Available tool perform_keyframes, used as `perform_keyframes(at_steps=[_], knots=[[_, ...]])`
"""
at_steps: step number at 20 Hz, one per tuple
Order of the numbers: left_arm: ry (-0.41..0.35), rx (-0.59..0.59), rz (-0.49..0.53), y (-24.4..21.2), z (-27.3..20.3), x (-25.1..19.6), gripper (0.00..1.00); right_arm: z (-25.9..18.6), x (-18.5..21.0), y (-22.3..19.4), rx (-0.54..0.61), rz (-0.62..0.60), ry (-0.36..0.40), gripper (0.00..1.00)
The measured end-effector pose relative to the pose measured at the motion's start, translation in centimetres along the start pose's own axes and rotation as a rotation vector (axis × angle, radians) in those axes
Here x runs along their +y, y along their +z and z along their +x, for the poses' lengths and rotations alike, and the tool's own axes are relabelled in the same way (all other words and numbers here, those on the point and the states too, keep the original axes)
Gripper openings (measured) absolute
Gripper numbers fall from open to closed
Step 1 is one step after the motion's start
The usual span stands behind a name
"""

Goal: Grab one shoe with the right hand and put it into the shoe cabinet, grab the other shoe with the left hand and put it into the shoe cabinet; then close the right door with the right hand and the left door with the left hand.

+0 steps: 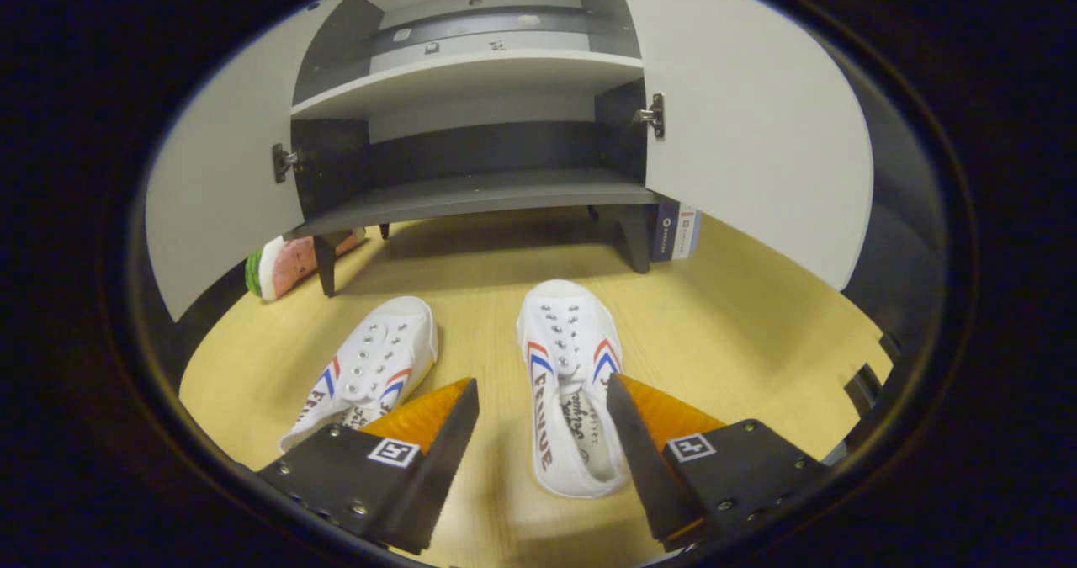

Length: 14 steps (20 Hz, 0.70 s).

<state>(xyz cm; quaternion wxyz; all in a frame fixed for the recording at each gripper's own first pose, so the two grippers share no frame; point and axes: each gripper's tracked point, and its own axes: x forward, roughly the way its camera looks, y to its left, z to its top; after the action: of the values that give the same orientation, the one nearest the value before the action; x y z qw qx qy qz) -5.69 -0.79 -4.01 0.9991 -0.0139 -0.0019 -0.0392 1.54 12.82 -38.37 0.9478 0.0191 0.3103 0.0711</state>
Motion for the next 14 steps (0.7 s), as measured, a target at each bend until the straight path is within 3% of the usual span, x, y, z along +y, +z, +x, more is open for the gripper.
perform_keyframes(at_steps=[3, 4, 5, 7, 8, 10, 11, 12, 13, 14], knots=[[-0.015, -0.001, -0.015, -0.2, 0.7, -0.5, 0.96, 1.7, 2.1, -0.9, 0.049, -0.001, 0.062, 0.82], [-0.021, 0.000, -0.019, -0.4, 0.9, -0.7, 0.96, 2.2, 1.4, -1.8, 0.085, -0.025, 0.023, 0.63], [-0.022, 0.004, -0.020, -0.7, 1.1, -0.7, 0.96, 2.8, 0.2, -1.7, 0.068, -0.084, -0.042, 0.60], [-0.026, 0.013, -0.018, -1.2, 1.8, -0.8, 0.93, 4.1, 0.1, -1.2, 0.041, -0.095, -0.093, 0.61], [-0.026, 0.019, -0.016, -1.4, 2.0, -0.8, 0.96, 3.3, -0.2, -0.6, 0.033, -0.039, -0.093, 0.36], [-0.022, 0.030, -0.021, -1.8, 2.5, -0.7, 0.97, 4.3, -0.1, -0.9, 0.047, 0.048, -0.071, 0.26], [-0.025, 0.039, -0.026, -2.1, 2.6, -0.9, 0.96, 4.3, 0.7, -1.3, 0.082, 0.120, 0.010, 0.33], [-0.031, 0.048, -0.029, -2.3, 2.7, -1.0, 0.94, 4.4, 1.0, -1.0, 0.070, 0.138, 0.017, 0.01], [-0.036, 0.056, -0.031, -2.4, 2.5, -1.3, 0.96, 4.6, 1.2, -1.6, 0.094, 0.110, 0.049, 0.05], [-0.040, 0.057, -0.032, -2.4, 2.5, -1.4, 0.97, 4.5, 0.8, -1.0, 0.074, 0.108, 0.059, 0.01]])
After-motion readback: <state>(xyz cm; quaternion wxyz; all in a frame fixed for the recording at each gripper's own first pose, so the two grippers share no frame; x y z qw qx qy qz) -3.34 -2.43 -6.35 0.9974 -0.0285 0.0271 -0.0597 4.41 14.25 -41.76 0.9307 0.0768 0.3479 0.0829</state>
